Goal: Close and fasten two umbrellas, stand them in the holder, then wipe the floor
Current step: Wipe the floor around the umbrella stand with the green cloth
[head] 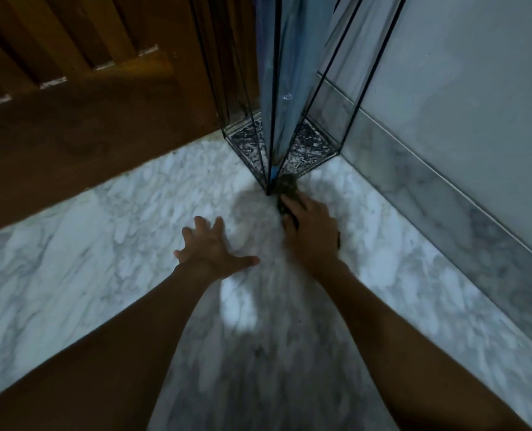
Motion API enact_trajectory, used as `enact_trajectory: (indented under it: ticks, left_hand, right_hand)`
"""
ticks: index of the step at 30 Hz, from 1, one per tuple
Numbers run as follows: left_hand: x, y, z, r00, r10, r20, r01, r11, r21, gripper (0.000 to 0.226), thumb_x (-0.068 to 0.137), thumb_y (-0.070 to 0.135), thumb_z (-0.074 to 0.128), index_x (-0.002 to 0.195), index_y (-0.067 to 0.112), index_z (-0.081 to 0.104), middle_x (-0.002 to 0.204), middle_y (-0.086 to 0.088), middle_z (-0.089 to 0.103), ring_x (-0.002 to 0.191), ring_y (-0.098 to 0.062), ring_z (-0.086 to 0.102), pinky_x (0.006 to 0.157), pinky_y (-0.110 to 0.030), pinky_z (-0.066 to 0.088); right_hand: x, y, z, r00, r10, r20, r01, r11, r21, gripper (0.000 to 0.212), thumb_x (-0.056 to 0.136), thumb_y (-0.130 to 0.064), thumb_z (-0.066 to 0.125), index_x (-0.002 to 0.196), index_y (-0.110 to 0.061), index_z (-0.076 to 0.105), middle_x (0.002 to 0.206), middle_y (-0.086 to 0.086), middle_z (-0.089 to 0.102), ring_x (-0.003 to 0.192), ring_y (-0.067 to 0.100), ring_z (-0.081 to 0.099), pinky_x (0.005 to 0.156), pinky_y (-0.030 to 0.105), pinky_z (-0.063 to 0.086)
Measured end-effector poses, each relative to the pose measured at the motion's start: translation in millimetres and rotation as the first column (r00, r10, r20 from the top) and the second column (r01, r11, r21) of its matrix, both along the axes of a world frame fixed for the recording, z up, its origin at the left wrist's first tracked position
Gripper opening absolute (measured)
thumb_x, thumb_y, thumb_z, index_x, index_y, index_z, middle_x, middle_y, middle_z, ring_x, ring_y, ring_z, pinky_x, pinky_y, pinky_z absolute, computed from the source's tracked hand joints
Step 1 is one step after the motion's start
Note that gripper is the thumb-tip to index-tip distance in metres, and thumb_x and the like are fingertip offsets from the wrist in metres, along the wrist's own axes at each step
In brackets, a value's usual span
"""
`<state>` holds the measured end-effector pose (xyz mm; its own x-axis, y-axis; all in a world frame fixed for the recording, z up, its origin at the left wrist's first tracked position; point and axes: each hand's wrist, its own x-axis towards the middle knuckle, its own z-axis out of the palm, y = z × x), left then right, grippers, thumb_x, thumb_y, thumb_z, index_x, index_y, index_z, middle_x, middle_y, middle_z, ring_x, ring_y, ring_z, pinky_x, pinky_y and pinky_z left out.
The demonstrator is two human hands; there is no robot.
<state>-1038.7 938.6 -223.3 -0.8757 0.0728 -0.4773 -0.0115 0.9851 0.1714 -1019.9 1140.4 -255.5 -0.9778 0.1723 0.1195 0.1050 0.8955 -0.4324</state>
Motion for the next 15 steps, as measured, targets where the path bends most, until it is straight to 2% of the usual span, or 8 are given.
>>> enact_trajectory:
  ticks: [3, 5, 7, 9, 11, 13, 15]
  left_hand:
    - [0, -1, -2, 1.000, -0.002, -0.008, 0.002, 1.000, 0.010, 0.127, 0.051, 0.089, 0.061, 0.152, 0.028, 0.013, 0.156, -0.007, 0.009, 0.142, -0.037, 0.014, 0.104, -0.062, 0.036]
    - [0, -1, -2, 1.000, -0.002, -0.001, 0.002, 1.000, 0.004, 0.127, 0.052, 0.089, 0.061, 0.153, 0.028, 0.012, 0.157, -0.007, 0.008, 0.143, -0.037, 0.013, 0.104, -0.063, 0.035]
    - [0, 0, -1, 1.000, -0.002, 0.007, 0.002, 1.000, 0.000, 0.127, 0.052, 0.088, 0.062, 0.153, 0.029, 0.011, 0.157, -0.008, 0.007, 0.143, -0.038, 0.012, 0.104, -0.064, 0.034]
    - [-1, 1, -2, 1.000, 0.005, 0.010, -0.006, 1.000, 0.008, 0.128, 0.051, 0.088, 0.062, 0.152, 0.029, 0.012, 0.157, -0.009, 0.007, 0.143, -0.038, 0.012, 0.104, -0.065, 0.033]
    - [-1, 2, -3, 1.000, 0.015, 0.008, -0.015, 1.000, 0.017, 0.128, 0.050, 0.088, 0.063, 0.152, 0.030, 0.012, 0.156, -0.009, 0.007, 0.143, -0.038, 0.011, 0.104, -0.066, 0.031]
    - [0, 2, -4, 1.000, 0.022, 0.007, -0.022, 1.000, 0.020, 0.128, 0.049, 0.088, 0.063, 0.151, 0.030, 0.013, 0.156, -0.009, 0.007, 0.143, -0.038, 0.011, 0.104, -0.067, 0.031]
    - [-1, 2, -5, 1.000, 0.024, 0.000, -0.024, 0.999, 0.026, 0.128, 0.048, 0.088, 0.064, 0.150, 0.031, 0.014, 0.155, -0.009, 0.008, 0.142, -0.038, 0.012, 0.102, -0.068, 0.032]
  right_hand:
    - [9, -6, -1, 0.998, 0.069, -0.006, -0.069, 0.996, 0.053, 0.044, 0.098, -0.033, 0.046, 0.141, -0.033, 0.051, 0.149, 0.003, 0.049, 0.128, 0.032, 0.049, 0.089, 0.047, 0.046]
    - [7, 14, 0, 0.990, 0.134, -0.031, -0.129, 0.982, 0.138, 0.045, 0.095, -0.036, 0.041, 0.138, -0.033, 0.055, 0.144, 0.005, 0.055, 0.118, 0.033, 0.057, 0.080, 0.043, 0.049]
    - [-1, 50, -1, 0.997, 0.052, -0.065, -0.043, 0.991, 0.128, 0.046, 0.092, -0.040, 0.039, 0.134, -0.034, 0.057, 0.138, 0.006, 0.059, 0.111, 0.033, 0.061, 0.076, 0.040, 0.053]
    - [-8, 89, -3, 0.993, -0.093, -0.072, 0.099, 0.991, 0.087, 0.048, 0.092, -0.042, 0.039, 0.136, -0.031, 0.055, 0.142, 0.010, 0.055, 0.118, 0.036, 0.057, 0.083, 0.041, 0.054]
    - [-10, 115, -6, 0.982, -0.176, -0.067, 0.181, 0.980, 0.085, 0.046, 0.095, -0.032, 0.045, 0.138, -0.022, 0.056, 0.147, 0.017, 0.048, 0.123, 0.042, 0.052, 0.092, 0.044, 0.050]
    - [-10, 114, -6, 0.971, -0.229, -0.073, 0.233, 0.972, 0.041, 0.048, 0.091, -0.026, 0.045, 0.136, -0.019, 0.058, 0.147, 0.017, 0.049, 0.123, 0.043, 0.052, 0.097, 0.044, 0.049]
    - [-5, 89, -2, 0.953, -0.292, -0.078, 0.292, 0.956, -0.016, 0.052, 0.085, -0.029, 0.042, 0.134, -0.024, 0.060, 0.146, 0.012, 0.051, 0.124, 0.039, 0.051, 0.098, 0.044, 0.050]
